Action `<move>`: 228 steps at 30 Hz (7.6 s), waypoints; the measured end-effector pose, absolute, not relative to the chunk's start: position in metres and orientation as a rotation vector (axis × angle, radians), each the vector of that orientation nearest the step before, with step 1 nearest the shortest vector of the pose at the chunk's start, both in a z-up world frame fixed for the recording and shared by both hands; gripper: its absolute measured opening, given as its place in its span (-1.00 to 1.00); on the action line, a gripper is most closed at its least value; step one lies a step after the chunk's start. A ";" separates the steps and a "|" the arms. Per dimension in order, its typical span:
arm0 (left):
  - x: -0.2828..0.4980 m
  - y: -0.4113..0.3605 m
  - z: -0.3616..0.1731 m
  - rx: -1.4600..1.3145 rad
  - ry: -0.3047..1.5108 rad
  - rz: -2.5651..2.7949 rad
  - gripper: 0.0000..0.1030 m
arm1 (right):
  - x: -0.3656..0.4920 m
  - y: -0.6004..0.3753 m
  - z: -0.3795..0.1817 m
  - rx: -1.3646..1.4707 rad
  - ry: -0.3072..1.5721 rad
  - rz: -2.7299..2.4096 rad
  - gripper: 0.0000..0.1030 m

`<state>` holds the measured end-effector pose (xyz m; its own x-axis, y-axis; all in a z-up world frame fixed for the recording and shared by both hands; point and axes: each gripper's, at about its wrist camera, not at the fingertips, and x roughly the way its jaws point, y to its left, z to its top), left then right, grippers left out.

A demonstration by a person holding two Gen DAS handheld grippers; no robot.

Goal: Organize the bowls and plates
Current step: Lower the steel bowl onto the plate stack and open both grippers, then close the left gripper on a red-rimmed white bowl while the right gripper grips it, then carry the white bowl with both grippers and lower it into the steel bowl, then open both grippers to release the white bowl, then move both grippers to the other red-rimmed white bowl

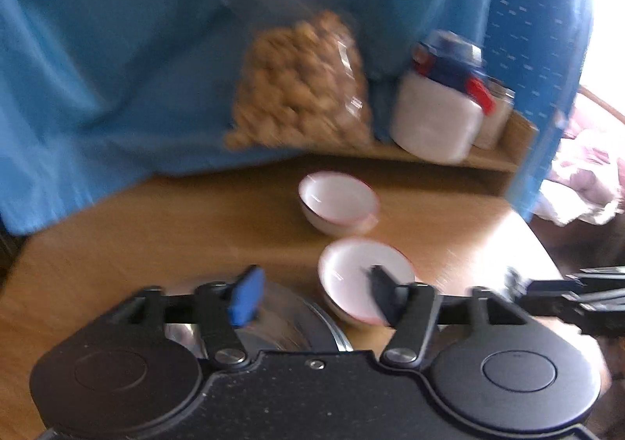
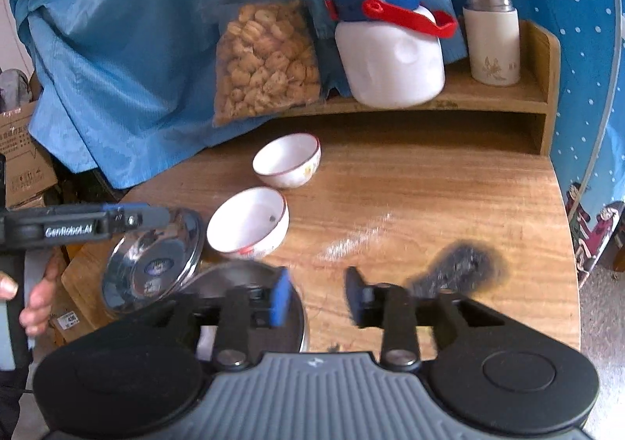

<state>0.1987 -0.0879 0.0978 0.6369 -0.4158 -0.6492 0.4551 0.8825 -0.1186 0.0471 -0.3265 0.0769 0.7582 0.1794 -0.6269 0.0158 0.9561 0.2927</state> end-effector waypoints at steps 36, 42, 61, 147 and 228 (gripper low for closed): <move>0.262 -0.145 0.045 0.321 0.795 -0.734 0.85 | 0.160 -0.302 0.042 0.123 0.812 0.223 0.67; 0.261 -0.154 0.044 0.330 0.833 -0.755 0.35 | 0.160 -0.306 0.039 0.130 0.807 0.236 0.54; 0.253 -0.157 0.039 0.229 0.857 -0.694 -0.68 | 0.162 -0.307 0.042 0.043 0.794 0.138 0.47; 0.121 -0.124 0.072 0.011 0.907 -0.725 -0.78 | 0.027 -0.276 0.068 0.112 0.794 0.162 -0.78; 0.253 -0.100 0.073 -0.006 0.746 -0.401 0.98 | 0.129 -0.337 0.074 0.297 0.637 0.084 0.99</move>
<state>0.2527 -0.0996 0.0734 0.6621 -0.3566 -0.6591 0.3527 0.9243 -0.1457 0.1290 -0.3366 0.0736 0.8023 0.1676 -0.5729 0.0135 0.9544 0.2982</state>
